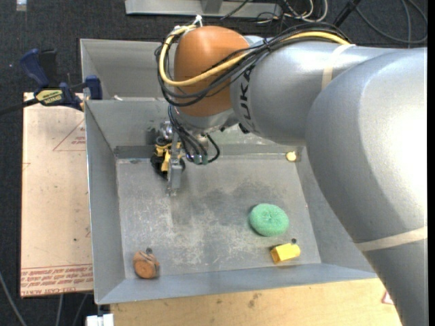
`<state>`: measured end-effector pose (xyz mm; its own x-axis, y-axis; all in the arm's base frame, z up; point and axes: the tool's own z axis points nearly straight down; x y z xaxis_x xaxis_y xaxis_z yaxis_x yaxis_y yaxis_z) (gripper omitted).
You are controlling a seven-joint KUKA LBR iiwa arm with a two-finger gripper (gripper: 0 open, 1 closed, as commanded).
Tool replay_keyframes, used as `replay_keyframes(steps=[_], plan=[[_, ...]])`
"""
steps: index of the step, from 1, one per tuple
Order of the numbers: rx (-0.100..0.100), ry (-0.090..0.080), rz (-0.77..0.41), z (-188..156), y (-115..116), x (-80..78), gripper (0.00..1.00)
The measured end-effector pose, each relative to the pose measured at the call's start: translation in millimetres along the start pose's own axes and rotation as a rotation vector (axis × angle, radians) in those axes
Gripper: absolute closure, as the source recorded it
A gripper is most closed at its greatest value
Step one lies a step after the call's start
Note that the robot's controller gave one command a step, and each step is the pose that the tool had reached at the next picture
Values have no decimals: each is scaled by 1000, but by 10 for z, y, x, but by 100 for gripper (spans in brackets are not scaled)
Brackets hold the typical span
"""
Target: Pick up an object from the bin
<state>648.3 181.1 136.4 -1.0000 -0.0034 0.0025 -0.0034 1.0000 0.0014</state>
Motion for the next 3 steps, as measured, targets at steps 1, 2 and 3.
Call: replay_keyframes(steps=[1,2,3], plan=[[-2,-6,2,-53,-4,-13,0],[-3,-13,-22,175,-284,-70,0],[-1,-8,-23,234,-343,-66,0]])
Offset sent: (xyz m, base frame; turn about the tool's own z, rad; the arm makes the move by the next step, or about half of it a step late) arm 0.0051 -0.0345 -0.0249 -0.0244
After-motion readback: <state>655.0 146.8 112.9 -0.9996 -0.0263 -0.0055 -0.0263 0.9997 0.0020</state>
